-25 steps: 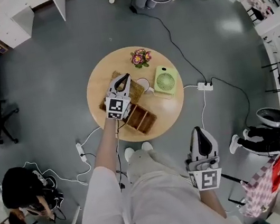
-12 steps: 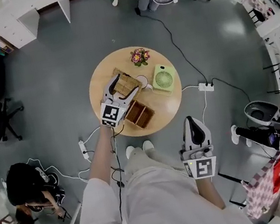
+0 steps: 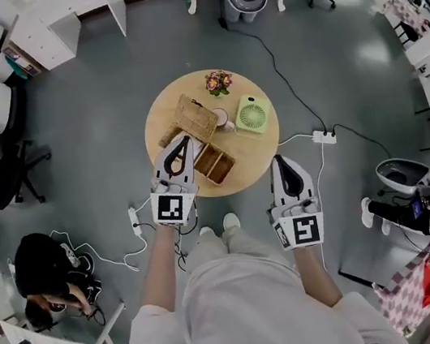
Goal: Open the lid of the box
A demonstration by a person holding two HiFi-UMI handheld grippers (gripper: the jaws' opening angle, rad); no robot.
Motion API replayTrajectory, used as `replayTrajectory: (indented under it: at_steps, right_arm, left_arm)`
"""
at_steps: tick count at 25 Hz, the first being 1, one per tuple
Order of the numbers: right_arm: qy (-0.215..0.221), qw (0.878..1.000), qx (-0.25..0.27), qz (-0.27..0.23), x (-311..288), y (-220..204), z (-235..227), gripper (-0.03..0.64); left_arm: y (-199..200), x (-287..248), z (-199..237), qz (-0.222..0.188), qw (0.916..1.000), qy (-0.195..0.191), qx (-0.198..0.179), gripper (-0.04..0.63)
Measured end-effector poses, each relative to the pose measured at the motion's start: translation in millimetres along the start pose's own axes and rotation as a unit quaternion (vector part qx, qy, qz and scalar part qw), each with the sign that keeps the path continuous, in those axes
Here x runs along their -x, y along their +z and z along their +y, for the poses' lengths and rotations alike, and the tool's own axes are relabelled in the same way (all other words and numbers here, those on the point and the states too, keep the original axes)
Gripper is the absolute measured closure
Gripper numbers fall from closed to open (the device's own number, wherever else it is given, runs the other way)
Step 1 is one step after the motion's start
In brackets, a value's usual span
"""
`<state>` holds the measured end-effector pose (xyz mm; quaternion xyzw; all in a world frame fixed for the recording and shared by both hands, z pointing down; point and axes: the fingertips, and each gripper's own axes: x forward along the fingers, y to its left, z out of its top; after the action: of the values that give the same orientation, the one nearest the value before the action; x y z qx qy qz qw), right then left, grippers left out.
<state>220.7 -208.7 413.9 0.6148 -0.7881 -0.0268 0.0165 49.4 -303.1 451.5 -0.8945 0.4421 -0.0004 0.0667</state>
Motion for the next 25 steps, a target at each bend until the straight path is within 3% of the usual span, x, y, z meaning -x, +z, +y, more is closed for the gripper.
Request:
replayTrajectory:
  at_steps: [7, 15, 25]
  right_arm:
    - [0.003, 0.999, 0.038, -0.033, 42.8, 21.0, 36.0, 0.634]
    - [0.001, 0.999, 0.022, -0.037, 115.6, 36.5, 105.3, 0.632]
    - [0.002, 0.999, 0.026, -0.026, 186.8, 48.4, 148.8, 0.63]
  left_arm:
    - [26.3, 75.3, -31.6, 0.007, 0.9994, 0.035, 0.002, 0.604]
    - [55.8, 179.9, -64.2, -0.001, 0.9993, 0.034, 0.014, 0.604]
    - [76.8, 264.3, -79.9, -0.001, 0.998, 0.057, 0.03, 0.604]
